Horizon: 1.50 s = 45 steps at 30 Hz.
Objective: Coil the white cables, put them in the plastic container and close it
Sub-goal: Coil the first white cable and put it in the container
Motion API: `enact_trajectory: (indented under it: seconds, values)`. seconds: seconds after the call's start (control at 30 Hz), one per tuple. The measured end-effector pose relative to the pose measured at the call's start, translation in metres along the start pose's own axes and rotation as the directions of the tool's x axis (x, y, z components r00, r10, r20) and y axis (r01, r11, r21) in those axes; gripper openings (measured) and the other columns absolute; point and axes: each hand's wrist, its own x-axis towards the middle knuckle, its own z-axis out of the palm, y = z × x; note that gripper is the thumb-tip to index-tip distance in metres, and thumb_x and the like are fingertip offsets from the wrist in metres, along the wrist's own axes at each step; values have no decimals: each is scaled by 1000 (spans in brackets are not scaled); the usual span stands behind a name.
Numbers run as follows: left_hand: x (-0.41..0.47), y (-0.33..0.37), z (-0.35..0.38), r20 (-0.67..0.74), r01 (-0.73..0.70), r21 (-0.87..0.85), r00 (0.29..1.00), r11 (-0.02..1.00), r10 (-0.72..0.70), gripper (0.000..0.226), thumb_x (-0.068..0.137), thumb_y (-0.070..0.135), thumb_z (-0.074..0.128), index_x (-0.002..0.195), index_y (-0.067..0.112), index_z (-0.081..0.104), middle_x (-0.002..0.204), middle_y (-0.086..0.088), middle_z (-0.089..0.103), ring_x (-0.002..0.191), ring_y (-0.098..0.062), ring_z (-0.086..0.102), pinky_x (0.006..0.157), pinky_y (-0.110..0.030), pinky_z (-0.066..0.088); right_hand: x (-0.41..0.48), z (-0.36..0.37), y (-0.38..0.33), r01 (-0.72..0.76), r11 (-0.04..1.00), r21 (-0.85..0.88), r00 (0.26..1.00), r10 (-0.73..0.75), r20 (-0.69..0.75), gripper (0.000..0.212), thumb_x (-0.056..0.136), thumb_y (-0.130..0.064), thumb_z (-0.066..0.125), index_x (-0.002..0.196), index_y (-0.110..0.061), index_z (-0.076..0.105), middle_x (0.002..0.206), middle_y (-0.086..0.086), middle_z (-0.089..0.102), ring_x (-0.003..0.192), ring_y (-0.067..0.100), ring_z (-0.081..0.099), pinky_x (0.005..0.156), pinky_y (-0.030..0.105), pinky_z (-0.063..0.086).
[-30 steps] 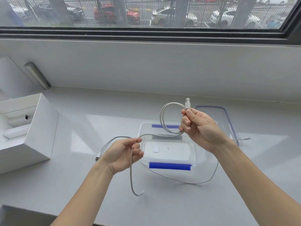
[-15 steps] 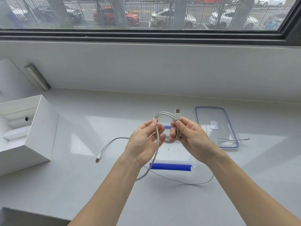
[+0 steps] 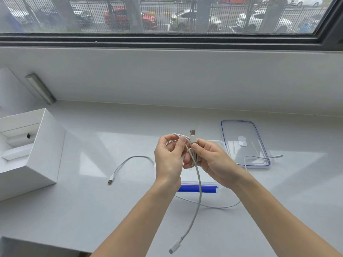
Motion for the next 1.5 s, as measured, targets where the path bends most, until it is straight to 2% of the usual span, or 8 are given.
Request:
enact_trajectory:
  seconds: [0.23,0.43,0.7,1.1,1.23,1.33,1.43,1.5]
  values:
    - [-1,-1,8,19,-11,90,1000,996,10,11,88,12,63,91,11,53,70,-15,60,44,-20,53,38,-27,44,-1,-1,5,-14,996,91,999,17,-28,25,100,-11,34,90,-5,56,59,4,45,54,15,42,58,25,41]
    - [-14,-12,-10,167,-243,395,967,886,191,2,86,20,66,87,17,65,81,-1,71,78,-16,68,75,-34,56,0,-13,-5,48,947,316,989,-2,-145,21,100,-13,34,92,-3,50,57,1,41,51,12,41,58,22,45]
    - [-47,-43,-44,572,-55,598,728,800,-378,36,89,28,60,122,33,47,108,4,70,100,-6,64,92,-23,49,6,-23,-16,158,871,466,980,-81,-181,19,96,-16,36,89,-8,52,57,-2,42,49,12,42,66,26,48]
    - [-42,-48,-78,471,270,280,798,921,-376,20,89,14,57,108,6,57,59,-10,62,48,-22,56,52,-26,41,6,-28,-16,125,876,466,979,-31,-204,23,99,-15,32,94,-7,53,58,-2,42,49,12,42,65,27,45]
    - [-40,-41,-90,467,396,-47,821,917,-330,22,75,11,75,95,11,64,52,-12,56,42,-22,52,48,-27,44,4,-27,-18,119,842,526,980,-14,-200,22,99,-16,34,90,-8,53,56,-4,40,47,10,39,62,25,45]
    - [-32,-43,-106,546,480,-416,811,772,-209,21,72,9,77,92,5,70,81,-21,71,74,-30,71,69,-34,56,4,-25,-18,118,804,583,979,4,-204,22,99,-16,34,88,-9,53,56,-4,39,47,10,39,60,24,48]
    - [-27,-43,-112,544,382,-553,838,740,-27,44,101,5,17,136,-2,42,139,-24,48,133,-32,43,112,-39,30,3,-21,-17,101,776,623,985,12,-175,22,98,-17,35,88,-10,53,56,-4,39,47,10,39,60,25,49]
    - [-26,-37,-107,454,332,-504,887,798,-82,34,97,10,46,129,0,53,129,-20,59,122,-27,56,104,-36,42,2,-17,-17,89,759,645,989,9,-147,21,98,-17,36,88,-10,52,56,-4,39,47,10,39,60,25,49]
